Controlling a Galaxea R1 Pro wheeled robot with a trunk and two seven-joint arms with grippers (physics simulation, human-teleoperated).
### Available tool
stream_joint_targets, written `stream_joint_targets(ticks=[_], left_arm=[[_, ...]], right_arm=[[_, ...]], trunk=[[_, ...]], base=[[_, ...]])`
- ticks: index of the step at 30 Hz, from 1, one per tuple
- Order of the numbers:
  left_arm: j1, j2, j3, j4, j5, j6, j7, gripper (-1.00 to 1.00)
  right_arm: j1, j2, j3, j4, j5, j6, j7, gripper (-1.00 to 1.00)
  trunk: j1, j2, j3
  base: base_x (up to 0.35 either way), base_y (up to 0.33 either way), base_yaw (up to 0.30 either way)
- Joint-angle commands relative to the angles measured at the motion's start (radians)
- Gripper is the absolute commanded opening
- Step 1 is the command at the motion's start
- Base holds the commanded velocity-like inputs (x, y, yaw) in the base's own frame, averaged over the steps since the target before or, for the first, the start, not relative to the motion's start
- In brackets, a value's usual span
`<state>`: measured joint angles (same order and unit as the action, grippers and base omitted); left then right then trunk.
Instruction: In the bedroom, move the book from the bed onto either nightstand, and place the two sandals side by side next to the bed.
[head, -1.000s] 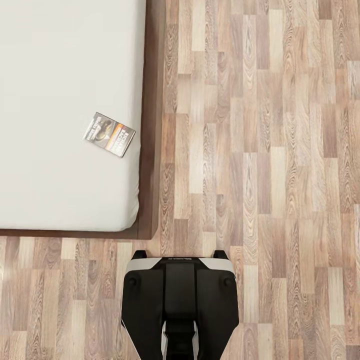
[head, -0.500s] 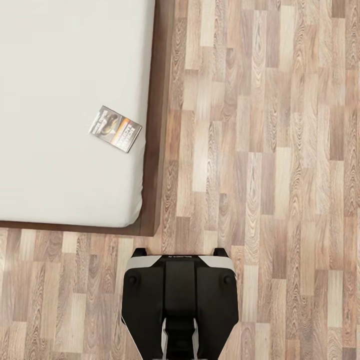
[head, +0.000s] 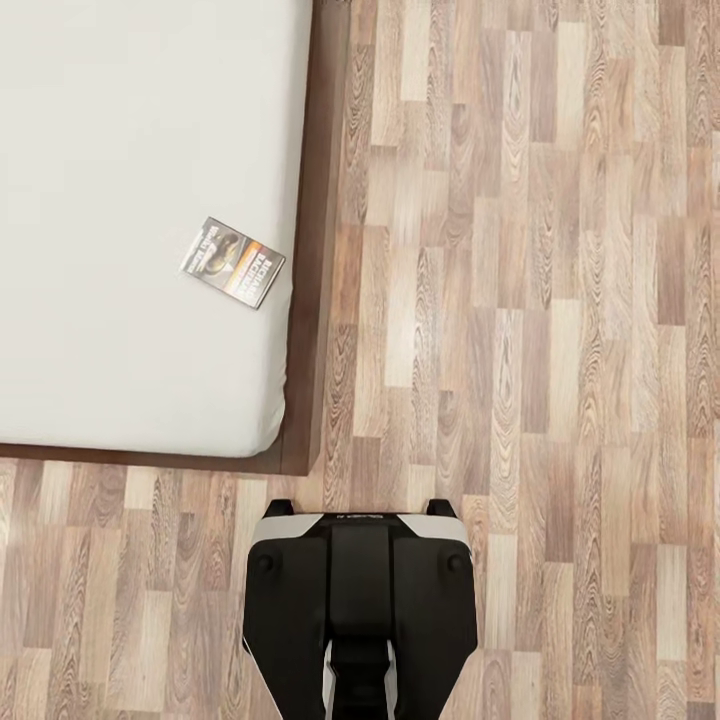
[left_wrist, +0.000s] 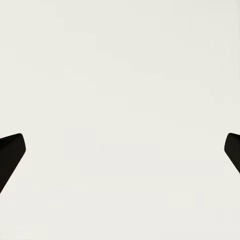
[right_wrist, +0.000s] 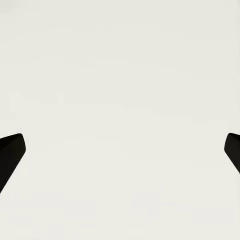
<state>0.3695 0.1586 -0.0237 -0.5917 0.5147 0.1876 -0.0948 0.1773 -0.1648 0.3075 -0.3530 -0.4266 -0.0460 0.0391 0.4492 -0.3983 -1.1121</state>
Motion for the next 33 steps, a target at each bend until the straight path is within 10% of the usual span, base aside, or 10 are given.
stream_joint_targets(ticks=[1, 33], left_arm=[[0.001, 0.0, -0.002, -0.003, 0.01, 0.003, 0.001, 1.0], [-0.014, -0.082, 0.001, 0.253, 0.017, -0.013, 0.001, 1.0]], right_arm=[[0.001, -0.001, 0.007, -0.001, -0.011, -0.004, 0.001, 1.0], [0.001, -0.004, -0.003, 0.012, -0.02, -0.005, -0.002, 1.0]], trunk=[[0.001, -0.002, 0.001], [0.001, -0.002, 0.053]], base=[[0.0, 0.0, 0.002], [0.0, 0.0, 0.0]])
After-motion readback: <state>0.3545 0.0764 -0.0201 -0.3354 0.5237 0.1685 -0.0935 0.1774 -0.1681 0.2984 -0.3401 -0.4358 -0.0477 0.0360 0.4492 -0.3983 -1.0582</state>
